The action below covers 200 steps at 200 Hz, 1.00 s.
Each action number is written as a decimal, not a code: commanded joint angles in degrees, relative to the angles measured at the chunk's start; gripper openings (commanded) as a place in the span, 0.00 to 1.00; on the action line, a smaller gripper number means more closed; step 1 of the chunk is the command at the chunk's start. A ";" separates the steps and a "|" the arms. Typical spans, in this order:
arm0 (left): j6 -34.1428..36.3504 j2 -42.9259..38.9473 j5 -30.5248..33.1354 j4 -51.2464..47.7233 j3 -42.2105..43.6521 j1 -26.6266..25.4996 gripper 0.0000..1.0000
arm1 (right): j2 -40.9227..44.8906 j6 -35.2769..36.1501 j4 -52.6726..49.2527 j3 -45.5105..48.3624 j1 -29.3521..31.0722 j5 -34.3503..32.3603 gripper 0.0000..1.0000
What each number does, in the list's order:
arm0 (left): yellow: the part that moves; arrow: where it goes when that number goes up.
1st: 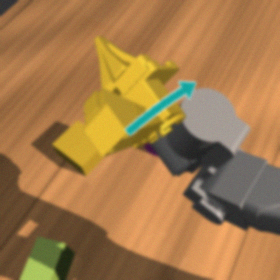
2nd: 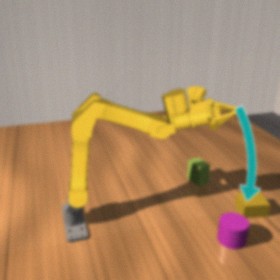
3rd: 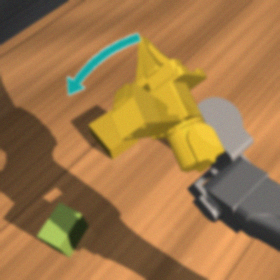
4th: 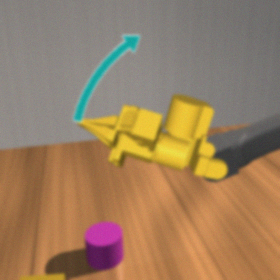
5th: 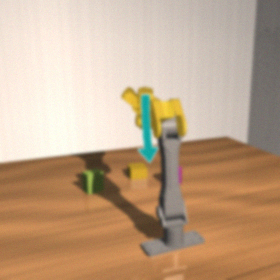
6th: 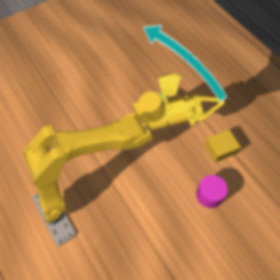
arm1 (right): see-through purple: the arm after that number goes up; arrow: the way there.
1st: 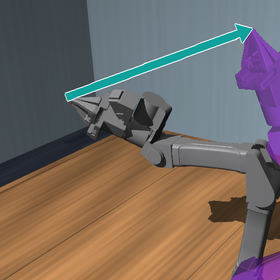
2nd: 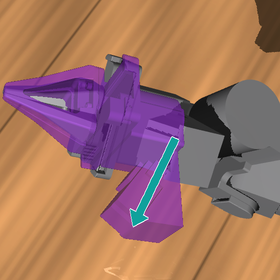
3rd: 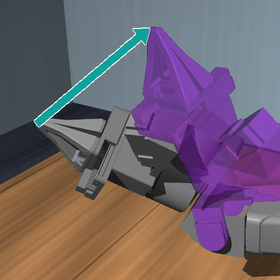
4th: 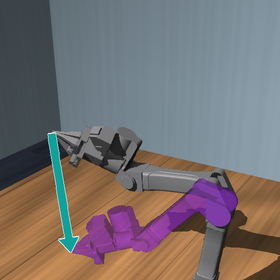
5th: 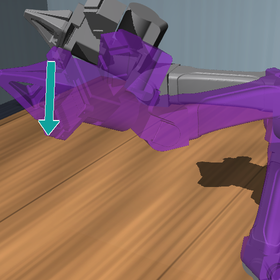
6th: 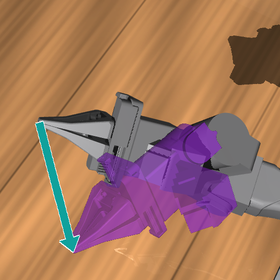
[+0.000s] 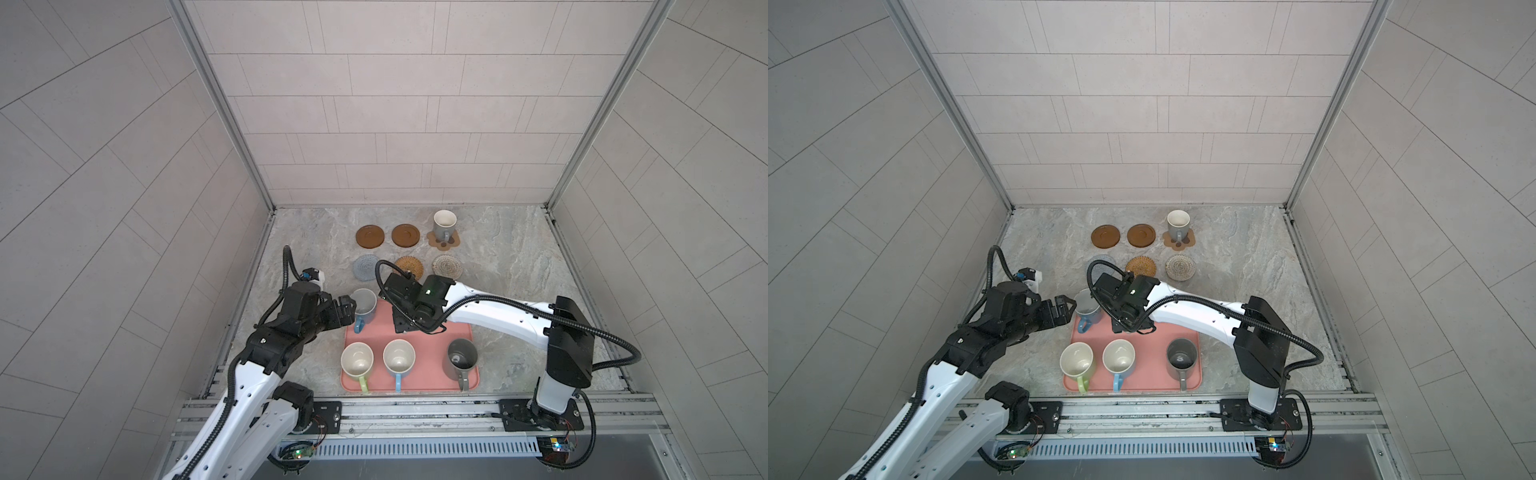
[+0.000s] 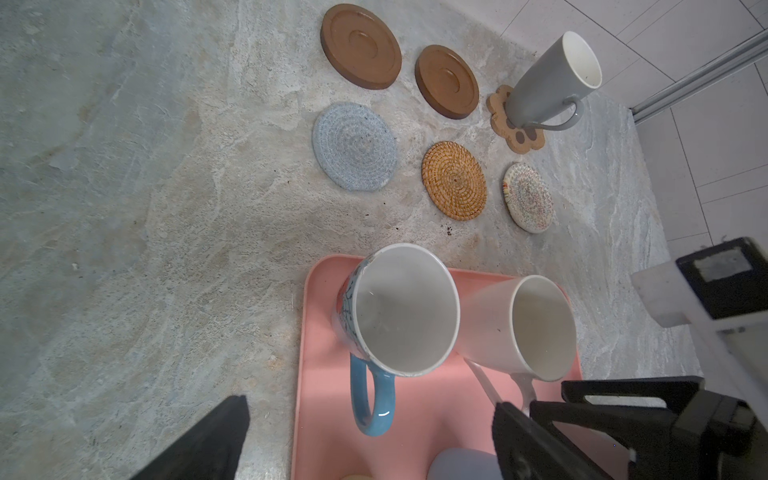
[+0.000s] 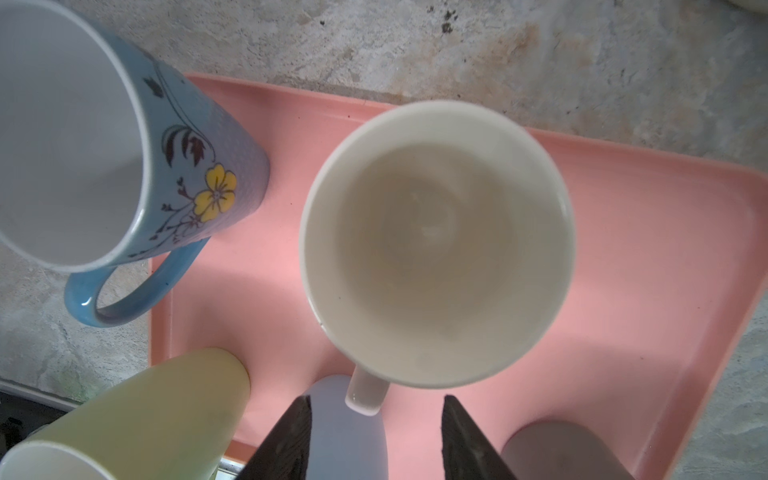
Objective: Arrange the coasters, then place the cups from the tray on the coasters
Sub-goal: 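Lower right gripper onto the white mug at the tray's far edge and grasp it, then lift the white mug off the pink tray with right gripper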
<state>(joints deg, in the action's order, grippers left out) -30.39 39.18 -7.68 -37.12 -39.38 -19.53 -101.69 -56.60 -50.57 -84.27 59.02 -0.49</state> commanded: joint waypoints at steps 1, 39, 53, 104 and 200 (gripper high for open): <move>0.10 -0.69 0.25 0.14 0.96 -0.29 0.99 | -0.94 -2.17 -0.62 1.38 0.64 -1.71 0.52; -0.19 -0.82 -0.02 0.65 1.47 -0.25 0.99 | -2.06 -2.90 -0.67 1.74 0.72 -3.24 0.49; -0.19 -0.77 -0.01 0.65 1.53 -0.26 0.99 | -2.38 -2.82 -0.77 1.83 0.69 -3.59 0.48; -0.37 -1.22 0.06 0.65 1.69 -0.25 0.99 | -1.72 -2.05 -2.99 2.34 0.53 -6.14 0.35; -0.72 -1.30 -0.02 0.65 1.98 -0.25 0.99 | -1.31 -1.39 -0.86 5.78 0.48 -6.46 0.20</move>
<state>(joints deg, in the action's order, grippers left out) -30.63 38.52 -7.79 -36.75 -37.91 -19.53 -103.53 -57.89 -50.68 -79.20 59.35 -4.67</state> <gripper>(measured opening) 0.990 0.210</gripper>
